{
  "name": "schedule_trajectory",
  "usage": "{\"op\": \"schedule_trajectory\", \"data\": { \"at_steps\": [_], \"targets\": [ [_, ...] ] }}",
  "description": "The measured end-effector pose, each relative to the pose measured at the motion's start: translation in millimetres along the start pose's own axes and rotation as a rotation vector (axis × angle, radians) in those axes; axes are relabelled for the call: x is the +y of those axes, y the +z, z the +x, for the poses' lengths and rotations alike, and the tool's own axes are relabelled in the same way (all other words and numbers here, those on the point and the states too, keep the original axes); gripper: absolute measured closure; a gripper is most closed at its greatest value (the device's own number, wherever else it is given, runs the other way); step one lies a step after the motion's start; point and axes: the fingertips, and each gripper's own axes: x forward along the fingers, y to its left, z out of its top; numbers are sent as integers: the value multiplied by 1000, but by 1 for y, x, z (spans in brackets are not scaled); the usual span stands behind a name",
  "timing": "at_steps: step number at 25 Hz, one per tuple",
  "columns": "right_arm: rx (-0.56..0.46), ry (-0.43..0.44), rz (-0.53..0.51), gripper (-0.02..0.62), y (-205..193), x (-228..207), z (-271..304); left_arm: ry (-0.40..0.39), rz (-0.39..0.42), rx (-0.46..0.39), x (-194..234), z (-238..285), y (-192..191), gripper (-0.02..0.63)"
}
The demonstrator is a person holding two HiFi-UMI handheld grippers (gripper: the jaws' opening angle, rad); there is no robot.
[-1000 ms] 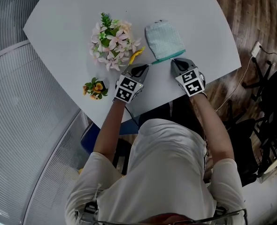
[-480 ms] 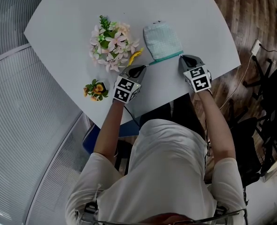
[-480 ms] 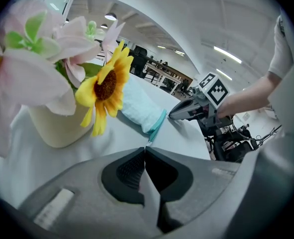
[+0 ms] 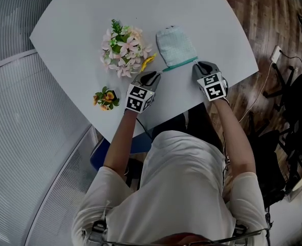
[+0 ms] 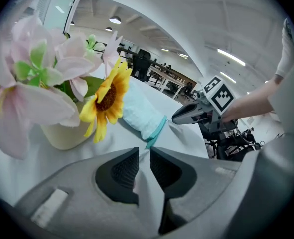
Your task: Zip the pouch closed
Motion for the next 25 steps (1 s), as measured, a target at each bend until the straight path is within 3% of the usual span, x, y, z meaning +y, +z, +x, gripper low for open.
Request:
{"op": "schedule_trajectory", "data": {
  "at_steps": [12,25],
  "targets": [
    [-121,-19,-10,551,38,12,-87,49,-52,-93,-35,-60,30,526],
    [-317,71,-166,558,79,42,-218,177,-91,-356,-113,-149,104,537]
  ]
}}
